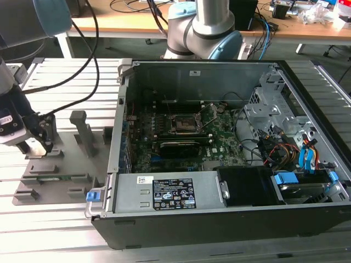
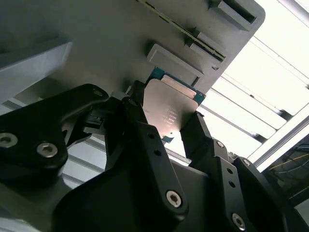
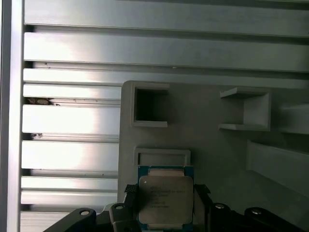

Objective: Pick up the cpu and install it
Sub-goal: 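Pick up the cpu and move it towards the insertion slot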

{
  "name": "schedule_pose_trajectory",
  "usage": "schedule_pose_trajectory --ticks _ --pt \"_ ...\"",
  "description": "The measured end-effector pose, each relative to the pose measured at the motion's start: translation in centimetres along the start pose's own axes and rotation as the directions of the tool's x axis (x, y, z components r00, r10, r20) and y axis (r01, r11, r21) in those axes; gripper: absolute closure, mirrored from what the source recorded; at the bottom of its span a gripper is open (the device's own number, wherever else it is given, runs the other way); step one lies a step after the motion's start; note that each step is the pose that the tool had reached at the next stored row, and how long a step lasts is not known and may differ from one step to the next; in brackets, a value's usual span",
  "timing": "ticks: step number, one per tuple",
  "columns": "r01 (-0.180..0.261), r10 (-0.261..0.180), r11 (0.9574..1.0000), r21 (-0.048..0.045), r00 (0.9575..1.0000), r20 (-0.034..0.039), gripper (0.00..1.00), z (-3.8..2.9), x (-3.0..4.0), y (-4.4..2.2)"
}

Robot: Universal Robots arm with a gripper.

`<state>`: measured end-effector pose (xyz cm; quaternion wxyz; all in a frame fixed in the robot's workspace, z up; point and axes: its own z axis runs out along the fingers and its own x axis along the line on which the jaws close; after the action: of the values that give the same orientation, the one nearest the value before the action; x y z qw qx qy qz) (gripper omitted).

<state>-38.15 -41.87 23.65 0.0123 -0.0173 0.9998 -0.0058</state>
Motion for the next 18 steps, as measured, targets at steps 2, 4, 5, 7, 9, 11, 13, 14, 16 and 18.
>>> schedule_pose_trajectory --ticks 2,4,5,7,9,11,13,14,16,18 --pt "0.000 0.000 1.0000 0.0000 1.0000 0.0000 0.45 -0.56 -0.02 0.02" --pt "0.000 0.000 1.0000 0.0000 1.0000 0.0001 0.45 -0.92 -0.03 0.04" --pt "0.000 0.000 1.0000 0.0000 1.0000 0.0000 0.45 -1.05 -0.03 0.04" --pt "0.000 0.000 1.0000 0.0001 1.0000 0.0000 0.45 -1.61 -0.04 0.05" --pt "0.000 0.000 1.0000 0.0000 1.0000 -0.0001 0.45 -2.18 -0.06 0.06" --pt "0.000 0.000 1.0000 0.0000 1.0000 0.0000 0.45 -2.65 -0.07 0.06" --pt "0.000 0.000 1.0000 0.0000 1.0000 0.0000 0.45 -3.05 -0.08 0.06" --pt "0.000 0.000 1.0000 0.0001 1.0000 0.0000 0.45 -3.28 -0.09 0.06" --pt "0.000 0.000 1.0000 0.0000 1.0000 0.0000 0.45 -3.73 -0.10 0.07" --pt "0.000 0.000 1.0000 0.0001 1.0000 -0.0001 0.45 -4.28 -0.11 0.07"
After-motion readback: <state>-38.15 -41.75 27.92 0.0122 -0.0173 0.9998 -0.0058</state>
